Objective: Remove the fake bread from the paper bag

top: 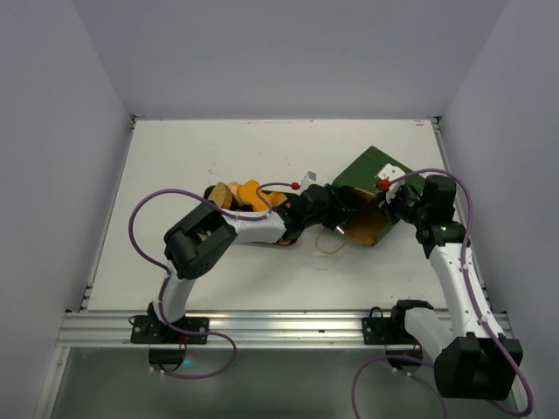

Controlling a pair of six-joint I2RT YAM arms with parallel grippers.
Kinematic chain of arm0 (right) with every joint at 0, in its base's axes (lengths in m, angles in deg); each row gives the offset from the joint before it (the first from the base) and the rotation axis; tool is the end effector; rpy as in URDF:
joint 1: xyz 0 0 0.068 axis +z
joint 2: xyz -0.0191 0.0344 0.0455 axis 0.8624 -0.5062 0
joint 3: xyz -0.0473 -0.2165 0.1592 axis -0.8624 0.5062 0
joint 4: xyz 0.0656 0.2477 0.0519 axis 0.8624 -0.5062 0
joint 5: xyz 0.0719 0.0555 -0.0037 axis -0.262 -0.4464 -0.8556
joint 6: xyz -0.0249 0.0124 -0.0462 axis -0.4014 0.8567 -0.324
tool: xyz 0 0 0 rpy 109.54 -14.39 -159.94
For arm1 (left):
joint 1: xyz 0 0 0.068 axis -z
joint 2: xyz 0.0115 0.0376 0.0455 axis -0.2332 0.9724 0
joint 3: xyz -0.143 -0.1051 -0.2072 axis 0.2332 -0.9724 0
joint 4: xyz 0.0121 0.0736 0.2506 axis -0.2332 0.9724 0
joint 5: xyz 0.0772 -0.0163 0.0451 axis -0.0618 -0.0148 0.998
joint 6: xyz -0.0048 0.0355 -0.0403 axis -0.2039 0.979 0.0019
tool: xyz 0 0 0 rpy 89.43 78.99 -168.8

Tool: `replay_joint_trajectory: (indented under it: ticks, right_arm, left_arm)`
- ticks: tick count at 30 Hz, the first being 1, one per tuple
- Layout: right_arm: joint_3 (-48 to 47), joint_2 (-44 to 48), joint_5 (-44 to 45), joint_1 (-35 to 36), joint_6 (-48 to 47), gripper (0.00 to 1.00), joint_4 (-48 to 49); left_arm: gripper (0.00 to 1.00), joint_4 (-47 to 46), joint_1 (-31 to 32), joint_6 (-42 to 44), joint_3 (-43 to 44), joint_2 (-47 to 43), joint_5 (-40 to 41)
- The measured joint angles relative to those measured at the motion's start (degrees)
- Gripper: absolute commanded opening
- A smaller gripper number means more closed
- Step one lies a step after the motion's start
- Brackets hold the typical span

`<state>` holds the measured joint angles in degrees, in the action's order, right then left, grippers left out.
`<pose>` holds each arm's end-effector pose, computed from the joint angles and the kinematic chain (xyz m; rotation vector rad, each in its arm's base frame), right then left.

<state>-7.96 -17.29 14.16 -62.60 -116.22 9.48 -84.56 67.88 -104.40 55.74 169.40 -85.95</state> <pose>0.2067 0.0106 0.2865 -0.9205 1.7789 0.2479 0.2687 -0.3728 0.1731 -0.7543 2.2658 -1.4199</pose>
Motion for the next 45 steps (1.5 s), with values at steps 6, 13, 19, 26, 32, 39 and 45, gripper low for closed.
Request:
replay_joint_trajectory:
  ticks: [6,13,19,26,32,39,45]
  right_arm:
    - [0.0,0.0,0.02,-0.02,-0.22,0.0,-0.07]
    - [0.0,0.0,0.04,-0.07,-0.42,0.0,-0.09]
    - [0.0,0.0,0.07,-0.07,-0.42,0.0,-0.11]
    - [0.02,-0.02,0.09,-0.07,-0.44,0.0,-0.15]
    - [0.02,-0.02,0.11,-0.07,-0.63,0.0,-0.35]
    - [0.02,-0.02,0.07,-0.07,-0.66,0.0,-0.37]
    - [0.02,0.0,0.02,-0.07,-0.61,0.0,-0.37]
  left_arm:
    - [0.52,-0.13,-0.11,-0.02,1.44,1.68,-0.02]
    - [0.51,0.22,-0.61,0.02,4.39,3.56,0.04]
    - [0.46,0.13,-0.74,0.59,5.11,4.35,-0.04]
    - [0.2,-0.7,-0.74,1.44,5.73,5.53,-0.92]
    - [0.0,-1.62,-0.76,2.4,5.7,5.9,-1.29]
    - [0.0,-2.23,-0.9,6.01,3.15,4.46,-1.01]
    - [0.0,-2.19,-1.14,10.38,-3.32,-1.55,-0.52]
